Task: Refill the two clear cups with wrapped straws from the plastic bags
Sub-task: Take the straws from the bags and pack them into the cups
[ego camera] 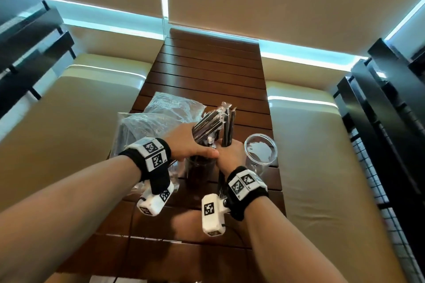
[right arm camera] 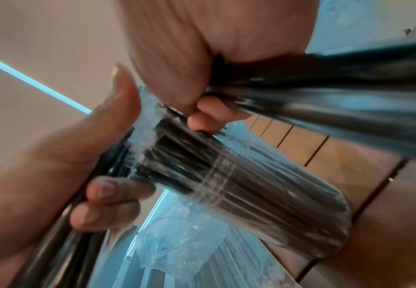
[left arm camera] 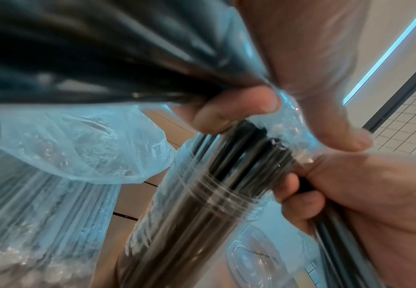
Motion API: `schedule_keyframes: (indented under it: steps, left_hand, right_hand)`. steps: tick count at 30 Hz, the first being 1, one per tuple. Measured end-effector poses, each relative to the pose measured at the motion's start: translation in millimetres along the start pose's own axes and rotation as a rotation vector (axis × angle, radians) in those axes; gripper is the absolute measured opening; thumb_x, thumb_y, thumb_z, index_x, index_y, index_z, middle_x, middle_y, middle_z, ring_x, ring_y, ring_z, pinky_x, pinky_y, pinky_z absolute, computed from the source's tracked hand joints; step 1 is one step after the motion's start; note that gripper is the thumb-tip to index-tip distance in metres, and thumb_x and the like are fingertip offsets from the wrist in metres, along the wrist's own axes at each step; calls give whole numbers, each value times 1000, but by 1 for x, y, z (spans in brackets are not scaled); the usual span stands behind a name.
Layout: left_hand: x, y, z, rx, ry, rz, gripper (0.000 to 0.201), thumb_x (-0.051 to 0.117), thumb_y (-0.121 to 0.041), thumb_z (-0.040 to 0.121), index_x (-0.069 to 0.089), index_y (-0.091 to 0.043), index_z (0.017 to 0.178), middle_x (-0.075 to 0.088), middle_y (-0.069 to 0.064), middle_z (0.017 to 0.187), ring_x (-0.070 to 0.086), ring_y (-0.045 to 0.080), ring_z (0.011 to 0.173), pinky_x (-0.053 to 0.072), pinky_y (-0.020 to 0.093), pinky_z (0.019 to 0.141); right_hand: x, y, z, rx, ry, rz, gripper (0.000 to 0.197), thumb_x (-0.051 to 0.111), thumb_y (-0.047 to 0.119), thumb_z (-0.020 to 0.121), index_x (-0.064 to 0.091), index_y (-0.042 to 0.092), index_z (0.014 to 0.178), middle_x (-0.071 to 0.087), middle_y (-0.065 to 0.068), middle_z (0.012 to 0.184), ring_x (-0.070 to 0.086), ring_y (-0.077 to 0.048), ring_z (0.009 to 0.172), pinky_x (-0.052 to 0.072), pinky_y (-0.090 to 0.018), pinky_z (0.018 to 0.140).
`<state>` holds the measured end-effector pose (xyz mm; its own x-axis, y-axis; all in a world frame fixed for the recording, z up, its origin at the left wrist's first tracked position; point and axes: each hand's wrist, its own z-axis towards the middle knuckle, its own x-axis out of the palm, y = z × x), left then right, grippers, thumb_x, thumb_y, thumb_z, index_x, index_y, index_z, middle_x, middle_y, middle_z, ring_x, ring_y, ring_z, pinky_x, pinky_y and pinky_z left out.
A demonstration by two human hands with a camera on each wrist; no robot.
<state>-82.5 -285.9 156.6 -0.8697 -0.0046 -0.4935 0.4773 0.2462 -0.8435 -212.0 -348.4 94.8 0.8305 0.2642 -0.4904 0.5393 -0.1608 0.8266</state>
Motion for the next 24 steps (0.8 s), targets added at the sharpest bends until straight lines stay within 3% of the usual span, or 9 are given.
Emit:
schedule_keyframes:
  steps: [3, 6, 9, 14, 19, 21, 24]
  left_hand:
    - [3, -1, 3, -35, -34, 52, 36, 89, -29, 66, 56, -25, 80, 61, -10, 67, 56, -9, 45, 35, 6, 37]
    - [8, 2, 4, -50, -118, 154, 31, 85, -37, 68, 59, -25, 79, 63, -9, 67, 60, -1, 56, 36, 5, 45]
    - [13, 11, 7, -93, -210, 217, 32, 79, -44, 65, 61, -24, 80, 65, -6, 69, 63, 8, 64, 42, 16, 53]
    - [14, 15, 9, -113, -205, 203, 28, 77, -39, 68, 59, -25, 82, 64, -8, 72, 60, 6, 65, 39, 17, 53]
    - [15, 22, 12, -131, -230, 194, 27, 77, -39, 69, 62, -25, 86, 65, -9, 74, 61, 7, 68, 38, 17, 54]
    - [14, 24, 13, -135, -241, 175, 25, 76, -39, 69, 61, -24, 83, 65, -9, 73, 61, 9, 68, 39, 18, 54]
    - [15, 26, 13, -128, -240, 192, 24, 76, -38, 71, 58, -26, 81, 63, -9, 71, 58, 4, 62, 37, 15, 51]
  right_hand:
    - [0, -6, 0, -12, 18, -13, 18, 64, 31, 85, 69, 15, 78, 70, 0, 81, 64, -22, 81, 47, -28, 69]
    - [-5, -11, 1, -65, 48, 2, 16, 62, 33, 89, 67, 23, 77, 67, 5, 81, 60, -16, 80, 40, -24, 72]
    - [-6, -10, 5, -100, 36, 177, 24, 62, 38, 90, 69, 20, 75, 66, 7, 69, 61, -14, 69, 43, -29, 70]
    - [-17, 12, 18, -25, -209, 638, 54, 61, 74, 71, 55, 21, 62, 53, 6, 55, 48, -16, 53, 41, -37, 61]
    - [-3, 35, 15, -112, -286, 705, 71, 53, 90, 60, 45, 20, 51, 43, 3, 44, 44, -23, 46, 43, -38, 52]
    - [1, 39, 14, -140, -286, 768, 70, 55, 88, 62, 45, 20, 51, 41, 1, 44, 41, -22, 43, 40, -34, 49]
    - [-3, 50, 13, -231, -270, 875, 62, 58, 72, 77, 46, 22, 43, 38, 1, 41, 35, -20, 36, 35, -28, 43]
